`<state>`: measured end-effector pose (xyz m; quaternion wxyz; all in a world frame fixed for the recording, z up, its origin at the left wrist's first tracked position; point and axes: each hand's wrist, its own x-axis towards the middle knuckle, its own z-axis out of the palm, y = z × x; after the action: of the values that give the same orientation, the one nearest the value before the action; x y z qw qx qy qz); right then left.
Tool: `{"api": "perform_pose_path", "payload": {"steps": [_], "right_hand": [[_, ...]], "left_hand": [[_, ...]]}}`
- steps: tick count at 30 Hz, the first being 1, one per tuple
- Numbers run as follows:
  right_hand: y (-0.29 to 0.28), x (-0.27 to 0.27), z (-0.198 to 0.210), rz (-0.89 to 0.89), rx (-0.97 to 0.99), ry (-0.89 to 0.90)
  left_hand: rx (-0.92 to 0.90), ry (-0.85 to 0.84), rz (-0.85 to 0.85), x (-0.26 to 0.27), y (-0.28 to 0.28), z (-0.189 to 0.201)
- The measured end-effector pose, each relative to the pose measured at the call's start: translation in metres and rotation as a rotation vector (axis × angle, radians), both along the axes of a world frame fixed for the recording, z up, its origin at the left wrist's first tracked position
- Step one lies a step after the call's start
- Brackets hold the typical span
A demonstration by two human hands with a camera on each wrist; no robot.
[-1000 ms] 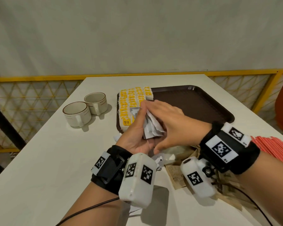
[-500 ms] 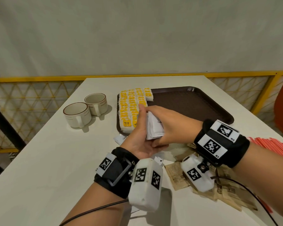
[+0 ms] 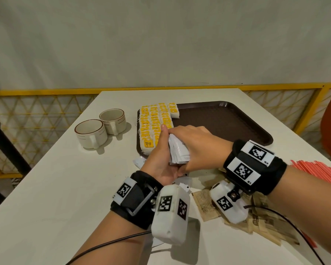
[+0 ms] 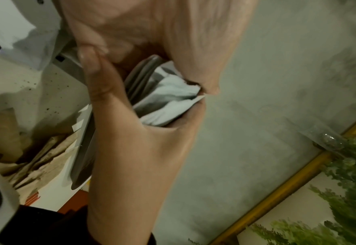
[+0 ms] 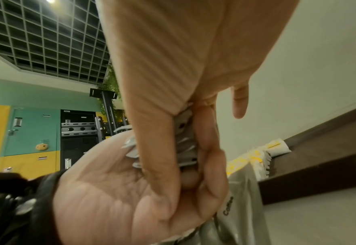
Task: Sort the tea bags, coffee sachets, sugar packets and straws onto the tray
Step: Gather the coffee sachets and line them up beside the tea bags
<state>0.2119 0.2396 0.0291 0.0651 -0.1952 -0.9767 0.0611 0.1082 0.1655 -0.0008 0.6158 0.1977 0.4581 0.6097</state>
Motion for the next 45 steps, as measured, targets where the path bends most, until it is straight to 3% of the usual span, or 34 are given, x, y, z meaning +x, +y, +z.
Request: {"api": "perform_pose_path", "payload": {"steps": [4, 8, 14, 20, 24, 29, 36, 45], "right_hand": [[-0.001, -0.002, -0.003, 0.004, -0.033, 0.066], [0.000, -0.003, -0.004, -0.005, -0.090, 0.126], [-0.003, 0.001, -0.005, -0.007, -0.122, 0.201], [0.011, 0.032, 0.013, 0.005, -0.199, 0.047], [0.015, 0.044, 0.025, 0.099, -0.388, 0.258], [0.014, 0.042, 0.026, 0.151, -0.410, 0.389], [0.015, 0.040, 0.028, 0.160, -0.430, 0.419], [0.014, 0.040, 0.029, 0.078, -0.506, 0.307]], "left_hand": [[0.000, -0.043, 0.029, -0.003, 0.001, 0.000], [0.077, -0.034, -0.045, -0.003, -0.002, 0.000], [0.213, 0.084, -0.105, -0.002, -0.005, -0.007], [0.255, 0.134, -0.058, -0.006, -0.005, -0.008], [0.264, 0.196, -0.067, -0.005, -0.004, -0.009], [0.284, 0.133, -0.117, -0.003, -0.005, -0.010], [0.298, 0.105, -0.154, -0.003, -0.005, -0.010], [0.298, 0.121, -0.168, -0.003, -0.007, -0.007]]}}
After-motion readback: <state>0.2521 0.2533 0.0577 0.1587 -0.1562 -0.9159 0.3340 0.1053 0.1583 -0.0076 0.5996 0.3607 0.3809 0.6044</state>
